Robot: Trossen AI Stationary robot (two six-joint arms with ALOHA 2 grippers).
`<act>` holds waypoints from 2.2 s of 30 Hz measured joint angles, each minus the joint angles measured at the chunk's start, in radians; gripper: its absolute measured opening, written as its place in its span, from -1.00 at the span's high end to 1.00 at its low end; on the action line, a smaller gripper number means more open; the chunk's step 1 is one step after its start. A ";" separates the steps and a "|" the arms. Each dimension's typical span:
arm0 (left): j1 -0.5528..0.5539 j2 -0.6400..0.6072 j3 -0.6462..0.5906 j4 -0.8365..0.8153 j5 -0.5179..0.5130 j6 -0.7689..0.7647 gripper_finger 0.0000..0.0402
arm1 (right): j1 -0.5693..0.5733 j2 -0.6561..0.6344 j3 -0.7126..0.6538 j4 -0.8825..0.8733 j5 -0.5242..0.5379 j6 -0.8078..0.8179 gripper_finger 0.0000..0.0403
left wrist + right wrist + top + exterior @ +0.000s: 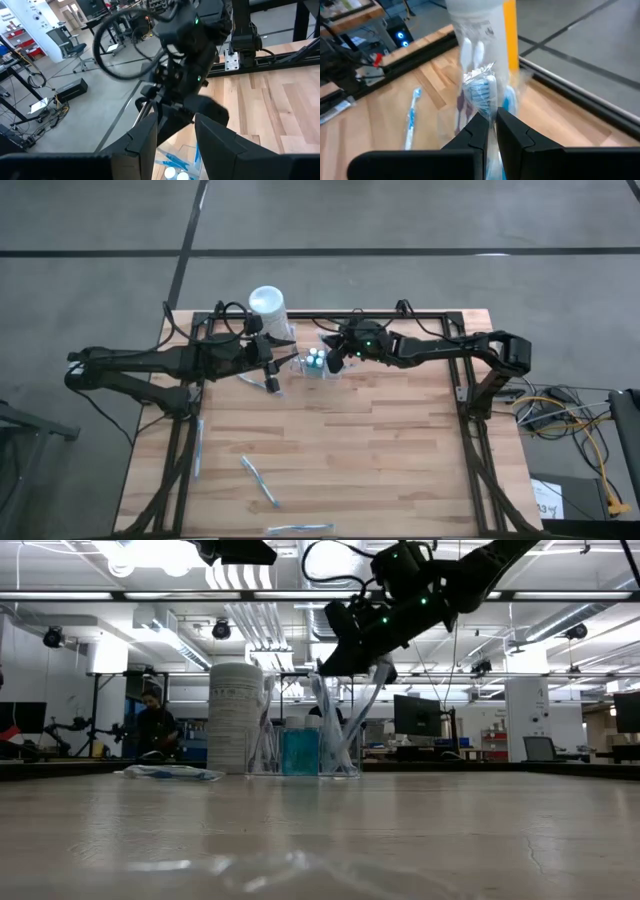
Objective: Pick & Place toothbrushing station
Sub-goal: Put the blue toothbrush into the right of the transparent organizer
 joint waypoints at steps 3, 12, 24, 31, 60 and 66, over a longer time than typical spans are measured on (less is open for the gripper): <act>0.000 0.000 0.000 0.000 0.000 0.000 0.31 | -0.001 0.022 0.000 -0.002 0.011 0.018 0.88; 0.000 0.000 0.000 0.000 0.000 0.000 0.31 | 0.002 0.028 0.001 0.036 0.026 0.024 0.78; 0.000 0.000 0.000 0.000 0.000 0.000 0.31 | 0.004 0.006 0.003 -0.005 0.002 0.064 0.41; 0.000 0.000 0.000 0.000 0.000 0.000 0.31 | 0.022 -0.005 0.002 -0.038 -0.004 0.114 0.40; 0.000 0.000 0.000 -0.001 0.000 0.000 0.31 | 0.045 -0.283 0.006 -0.235 0.117 0.010 0.43; 0.000 0.000 0.000 0.000 0.000 0.000 0.31 | 0.100 -0.346 0.006 -0.235 0.138 -0.127 0.50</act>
